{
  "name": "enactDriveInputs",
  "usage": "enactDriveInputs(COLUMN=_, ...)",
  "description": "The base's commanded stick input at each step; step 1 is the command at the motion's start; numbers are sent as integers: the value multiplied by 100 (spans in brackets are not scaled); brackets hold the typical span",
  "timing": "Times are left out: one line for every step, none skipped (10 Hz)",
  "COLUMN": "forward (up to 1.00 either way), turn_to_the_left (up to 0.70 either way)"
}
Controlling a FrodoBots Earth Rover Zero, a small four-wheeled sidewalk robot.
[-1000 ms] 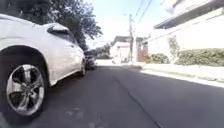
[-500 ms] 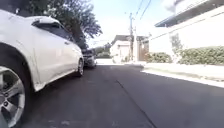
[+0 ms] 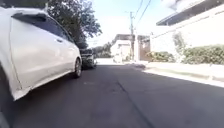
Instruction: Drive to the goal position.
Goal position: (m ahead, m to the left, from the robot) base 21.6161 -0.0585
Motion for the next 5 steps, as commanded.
enactDriveInputs(forward=70, turn_to_the_left=0)
enactDriveInputs(forward=70, turn_to_the_left=0)
enactDriveInputs(forward=70, turn_to_the_left=0)
enactDriveInputs(forward=70, turn_to_the_left=0)
enactDriveInputs(forward=70, turn_to_the_left=0)
